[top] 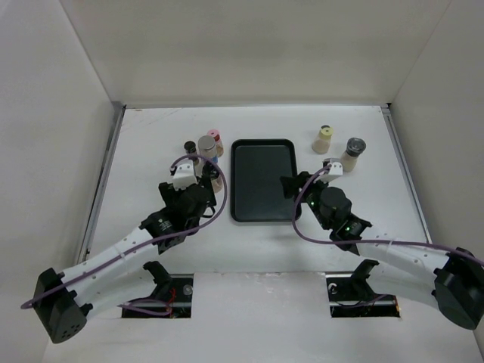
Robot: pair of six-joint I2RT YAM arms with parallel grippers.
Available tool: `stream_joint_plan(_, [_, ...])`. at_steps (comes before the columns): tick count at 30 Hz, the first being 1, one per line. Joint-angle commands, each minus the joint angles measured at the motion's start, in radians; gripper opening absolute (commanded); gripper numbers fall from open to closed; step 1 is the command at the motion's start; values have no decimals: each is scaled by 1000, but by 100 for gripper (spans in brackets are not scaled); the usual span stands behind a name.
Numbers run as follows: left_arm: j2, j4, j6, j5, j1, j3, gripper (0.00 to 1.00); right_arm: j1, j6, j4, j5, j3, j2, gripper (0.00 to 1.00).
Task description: Organize the condiment bottles
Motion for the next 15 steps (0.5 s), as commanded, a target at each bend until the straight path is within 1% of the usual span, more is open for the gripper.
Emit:
stream_joint_plan(1, [36,113,55,61,39,-17,87,-6,-7,60,9,7,6,68])
stream_joint_plan(7, [132,280,130,188,123,-37,85,-10,-8,63,5,6,12,68])
stream_joint_plan(12, [211,358,151,250,181,-35,84,-12,-8,66,-1,7,21,68])
stream_joint_plan(15, [244,381,159,248,189,-31,82,-10,-11,66,-4,7,20,68])
